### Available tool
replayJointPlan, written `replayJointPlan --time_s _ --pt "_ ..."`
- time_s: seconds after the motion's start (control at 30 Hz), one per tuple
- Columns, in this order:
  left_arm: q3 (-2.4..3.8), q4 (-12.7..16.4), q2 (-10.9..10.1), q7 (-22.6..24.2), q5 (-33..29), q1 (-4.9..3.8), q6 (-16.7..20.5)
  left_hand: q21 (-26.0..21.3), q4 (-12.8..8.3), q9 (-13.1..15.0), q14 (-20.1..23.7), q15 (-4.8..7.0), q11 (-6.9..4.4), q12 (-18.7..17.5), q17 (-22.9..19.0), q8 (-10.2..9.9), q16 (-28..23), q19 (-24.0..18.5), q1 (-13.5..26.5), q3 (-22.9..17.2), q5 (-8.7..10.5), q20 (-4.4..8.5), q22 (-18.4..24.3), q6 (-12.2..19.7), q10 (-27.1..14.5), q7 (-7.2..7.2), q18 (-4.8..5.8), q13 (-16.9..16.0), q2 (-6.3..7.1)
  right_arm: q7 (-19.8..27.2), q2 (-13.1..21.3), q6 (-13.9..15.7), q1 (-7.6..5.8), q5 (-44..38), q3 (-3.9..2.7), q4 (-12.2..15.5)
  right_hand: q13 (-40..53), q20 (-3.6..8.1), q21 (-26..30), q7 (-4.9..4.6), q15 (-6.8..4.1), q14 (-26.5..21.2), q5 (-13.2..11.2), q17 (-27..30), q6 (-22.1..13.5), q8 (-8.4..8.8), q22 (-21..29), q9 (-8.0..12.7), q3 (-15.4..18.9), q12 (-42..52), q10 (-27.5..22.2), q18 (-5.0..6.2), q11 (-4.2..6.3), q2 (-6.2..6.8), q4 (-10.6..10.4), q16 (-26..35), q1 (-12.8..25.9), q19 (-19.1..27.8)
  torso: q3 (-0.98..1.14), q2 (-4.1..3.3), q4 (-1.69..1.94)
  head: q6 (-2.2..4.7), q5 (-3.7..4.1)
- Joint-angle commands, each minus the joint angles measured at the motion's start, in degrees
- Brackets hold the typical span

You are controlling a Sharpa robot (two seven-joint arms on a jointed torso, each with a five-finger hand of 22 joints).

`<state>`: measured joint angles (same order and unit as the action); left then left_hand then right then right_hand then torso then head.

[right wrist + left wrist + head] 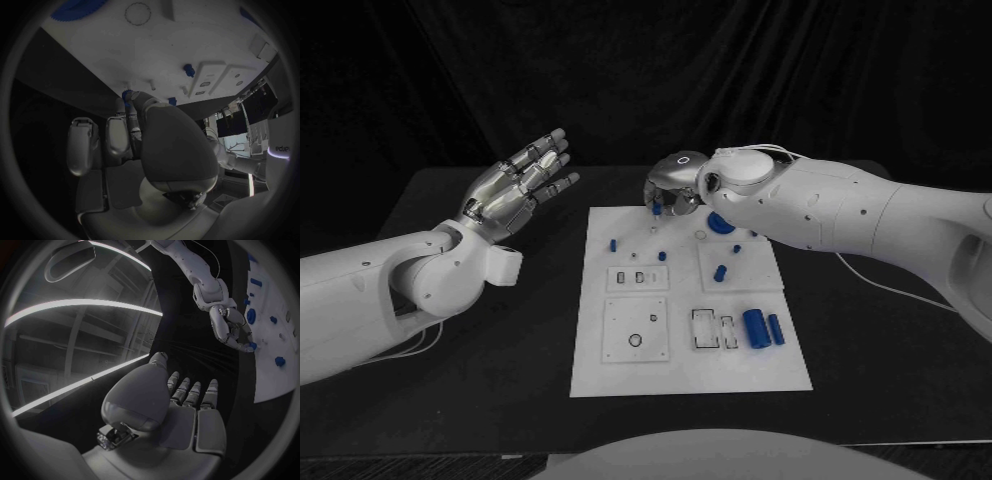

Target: Assemble the parts on the task board

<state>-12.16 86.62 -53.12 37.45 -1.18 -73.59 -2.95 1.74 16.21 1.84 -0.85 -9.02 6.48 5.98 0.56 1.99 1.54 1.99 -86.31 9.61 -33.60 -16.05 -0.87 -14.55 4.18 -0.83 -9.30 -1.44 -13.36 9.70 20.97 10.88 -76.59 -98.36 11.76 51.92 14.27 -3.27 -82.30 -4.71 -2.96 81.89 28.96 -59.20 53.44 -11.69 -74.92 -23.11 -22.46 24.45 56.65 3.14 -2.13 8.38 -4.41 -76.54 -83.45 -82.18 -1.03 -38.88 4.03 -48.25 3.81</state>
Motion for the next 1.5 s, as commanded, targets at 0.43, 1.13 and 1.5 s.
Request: replayJointPlan --time_s 0.43,1.13,1.5 --pt "0.06 -0.1 0.09 -0.08 -0.06 -0.11 -0.44 -0.06 -0.1 0.06 -0.13 0.15 -0.38 0.21 0.01 0.04 0.15 -0.09 0.3 -0.05 -0.38 -0.06 0.03 -0.25 -0.36 -0.6 -1.03 0.0 -0.01 -0.71 -0.28 -3.13 0.57 -0.08 -0.03 -0.06 -0.17 -0.11 0.71 0.13 0.04 -0.94 -0.25 0.87 -0.58 0.32 -4.7 0.04 -0.25 -0.98 -0.74 0.18 -0.47 -0.02 0.42 0.75 0.6 0.69 -0.02 0.02 -0.01 -0.27 -0.15" --pt "0.06 -0.3 0.24 -0.57 -0.06 -0.1 -0.76 -0.09 -0.31 0.1 -0.05 0.31 -0.77 0.06 -0.02 0.1 0.07 -0.12 0.01 -0.26 -0.58 -0.04 0.04 -0.59 -0.56 -1.18 -1.03 0.04 0.0 -3.35 0.34 -4.31 0.88 -0.09 -0.03 0.11 -2.18 -2.17 6.43 6.86 2.04 -6.29 -13.38 8.53 -18.5 8.26 -0.33 7.48 4.18 -9.55 -15.28 1.68 -2.45 0.53 -0.18 5.27 2.8 5.77 -0.07 0.03 -0.03 -0.62 -0.33" --pt "0.05 -0.61 0.09 -0.66 -0.06 -0.09 -1.26 -0.1 -0.45 0.08 -0.02 0.36 -0.77 0.01 -0.02 0.08 0.05 -0.14 -0.18 -0.43 -0.72 -0.04 0.05 -0.46 -0.66 -1.25 -1.02 0.05 -0.03 0.8 5.8 9.07 0.41 2.45 -0.02 4.31 -1.23 -2.0 6.37 8.65 1.82 -5.72 -13.69 7.66 -24.47 8.44 -1.31 12.16 8.53 -8.01 -15.11 1.51 -2.13 -0.67 -2.17 4.65 -0.1 4.86 -0.01 0.06 -0.02 -0.2 -0.02"
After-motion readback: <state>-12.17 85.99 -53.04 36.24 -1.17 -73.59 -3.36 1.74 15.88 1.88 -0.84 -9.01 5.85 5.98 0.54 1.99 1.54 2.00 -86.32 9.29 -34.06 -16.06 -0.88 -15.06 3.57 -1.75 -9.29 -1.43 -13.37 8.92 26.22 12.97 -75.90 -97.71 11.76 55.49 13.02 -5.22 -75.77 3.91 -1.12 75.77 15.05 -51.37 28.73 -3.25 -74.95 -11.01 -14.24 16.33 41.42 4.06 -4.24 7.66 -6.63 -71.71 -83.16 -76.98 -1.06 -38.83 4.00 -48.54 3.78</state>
